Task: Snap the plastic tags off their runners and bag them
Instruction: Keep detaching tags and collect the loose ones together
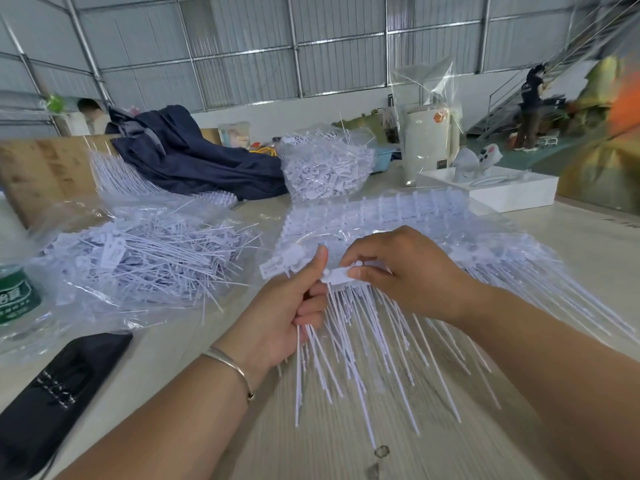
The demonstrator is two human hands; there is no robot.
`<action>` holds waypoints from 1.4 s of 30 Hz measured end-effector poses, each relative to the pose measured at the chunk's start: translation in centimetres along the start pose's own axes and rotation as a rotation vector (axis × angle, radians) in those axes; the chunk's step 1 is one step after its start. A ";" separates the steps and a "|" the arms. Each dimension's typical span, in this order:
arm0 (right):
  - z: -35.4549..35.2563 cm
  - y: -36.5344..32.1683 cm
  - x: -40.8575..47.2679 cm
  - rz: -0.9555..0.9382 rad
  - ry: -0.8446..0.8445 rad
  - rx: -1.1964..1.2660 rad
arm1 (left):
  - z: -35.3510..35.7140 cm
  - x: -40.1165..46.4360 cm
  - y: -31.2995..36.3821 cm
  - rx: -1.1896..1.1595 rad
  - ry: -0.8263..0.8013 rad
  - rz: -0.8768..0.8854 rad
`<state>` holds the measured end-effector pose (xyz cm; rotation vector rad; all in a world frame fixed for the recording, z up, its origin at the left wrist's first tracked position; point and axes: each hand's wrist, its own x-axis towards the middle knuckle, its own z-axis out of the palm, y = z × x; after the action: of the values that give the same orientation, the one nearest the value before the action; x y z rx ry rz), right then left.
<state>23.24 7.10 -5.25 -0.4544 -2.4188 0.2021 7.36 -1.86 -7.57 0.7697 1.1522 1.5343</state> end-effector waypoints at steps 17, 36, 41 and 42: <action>-0.6 2.1 -0.1 0.259 -0.042 0.435 | 0.2 -0.5 0.2 0.032 -0.007 0.028; -1.1 -0.5 0.1 0.281 -0.092 0.862 | 0.7 -1.0 0.1 -0.192 -0.310 -0.111; -2.0 -0.2 0.5 0.245 0.061 0.799 | 1.0 -0.8 0.3 -0.125 -0.231 -0.038; -2.0 -0.2 0.5 0.241 0.067 0.810 | 0.9 -0.8 0.3 -0.128 -0.214 -0.035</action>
<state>24.15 7.15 -3.38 -0.3537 -1.9863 1.1862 8.30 -2.34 -6.87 0.8015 0.8976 1.4431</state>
